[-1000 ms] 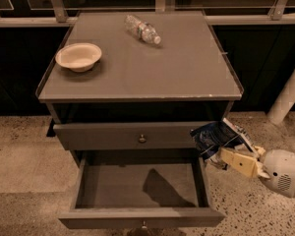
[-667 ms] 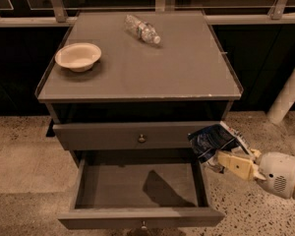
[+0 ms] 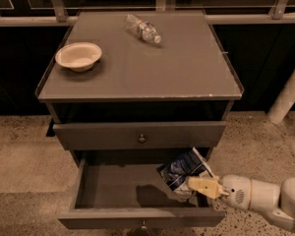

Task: Place blue chip bag into middle drawer

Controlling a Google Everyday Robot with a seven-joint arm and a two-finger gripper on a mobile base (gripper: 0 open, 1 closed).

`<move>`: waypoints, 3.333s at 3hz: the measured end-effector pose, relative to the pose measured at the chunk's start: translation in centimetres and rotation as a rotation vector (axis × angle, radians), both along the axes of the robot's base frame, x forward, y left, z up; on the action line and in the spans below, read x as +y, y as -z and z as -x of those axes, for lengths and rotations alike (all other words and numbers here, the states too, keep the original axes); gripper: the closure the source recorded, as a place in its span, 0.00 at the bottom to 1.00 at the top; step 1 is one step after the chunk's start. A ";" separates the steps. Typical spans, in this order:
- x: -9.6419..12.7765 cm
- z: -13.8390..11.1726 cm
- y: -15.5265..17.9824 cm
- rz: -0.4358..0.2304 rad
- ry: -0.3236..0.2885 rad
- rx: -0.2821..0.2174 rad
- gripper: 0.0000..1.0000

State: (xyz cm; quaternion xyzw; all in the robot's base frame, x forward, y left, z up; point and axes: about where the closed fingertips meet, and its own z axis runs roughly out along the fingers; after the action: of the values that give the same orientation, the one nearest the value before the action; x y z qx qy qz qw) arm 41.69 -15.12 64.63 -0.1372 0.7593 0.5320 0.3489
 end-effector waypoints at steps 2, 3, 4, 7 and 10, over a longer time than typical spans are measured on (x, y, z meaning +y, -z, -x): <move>6.6 -0.3 9.3 -0.150 -0.182 0.169 1.00; 7.8 -0.9 13.0 -0.126 -0.216 0.214 1.00; 7.9 -2.3 15.4 -0.085 -0.219 0.227 1.00; 3.6 -3.6 19.0 0.103 -0.112 0.248 1.00; 3.5 -3.6 19.0 0.109 -0.109 0.246 0.35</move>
Offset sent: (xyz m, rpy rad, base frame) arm 0.0084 0.1004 -0.1412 0.1824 0.2389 0.2854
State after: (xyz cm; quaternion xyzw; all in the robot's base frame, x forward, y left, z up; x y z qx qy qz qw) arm 45.33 -11.60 45.62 -0.1306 0.8155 0.5210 0.2158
